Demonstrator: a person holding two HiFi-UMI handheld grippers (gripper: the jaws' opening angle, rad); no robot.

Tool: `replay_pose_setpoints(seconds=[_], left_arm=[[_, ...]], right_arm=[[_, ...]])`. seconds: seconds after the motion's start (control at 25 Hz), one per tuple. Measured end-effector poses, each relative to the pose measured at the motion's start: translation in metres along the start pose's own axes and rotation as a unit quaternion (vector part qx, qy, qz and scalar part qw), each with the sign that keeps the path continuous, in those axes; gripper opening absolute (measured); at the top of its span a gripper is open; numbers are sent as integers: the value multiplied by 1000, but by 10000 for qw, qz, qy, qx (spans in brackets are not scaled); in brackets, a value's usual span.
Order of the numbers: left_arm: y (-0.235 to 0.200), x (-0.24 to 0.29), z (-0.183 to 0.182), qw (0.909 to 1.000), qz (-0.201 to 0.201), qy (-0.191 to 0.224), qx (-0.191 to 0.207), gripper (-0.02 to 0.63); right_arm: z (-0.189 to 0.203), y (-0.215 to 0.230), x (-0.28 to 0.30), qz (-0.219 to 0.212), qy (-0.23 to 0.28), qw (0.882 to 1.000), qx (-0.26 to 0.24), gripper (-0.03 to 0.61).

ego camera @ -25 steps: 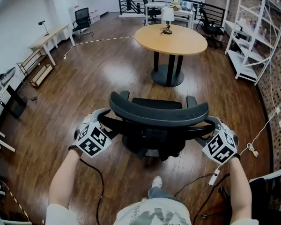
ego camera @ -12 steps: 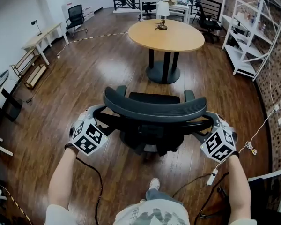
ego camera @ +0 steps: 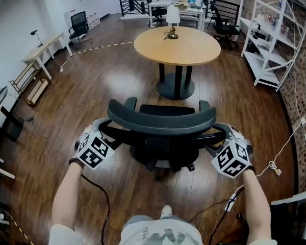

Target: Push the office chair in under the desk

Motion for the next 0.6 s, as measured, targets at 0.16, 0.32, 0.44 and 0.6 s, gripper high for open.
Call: replay_pose_setpoints(seconds=[0.16,0.32,0.44,0.6], left_arm=[[-20,17,-11,10000,-30,-16,3,362],[-50,31,-22,10000,2,-45,17,364],[-72,42,-25,10000,20,-31,47,364],[-101,64,-33,9999,10,37,95,362]], right_arm=[[0,24,20,-5,0,10000,2,283],[-9,52,35,27,1,10000,15,284],[-18,66,49,82,13,10000,19,282],[-26,91,74,104,-62,9999,47,281]])
Point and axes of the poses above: the fingertips, and each gripper's own axes: x forward along the fingers, y to its right, z out of its underside, the point moved 1 cm from there along -x, backward along the fingers, and after that the axes turned 6 degrees about -y, right-handed, at the moved point
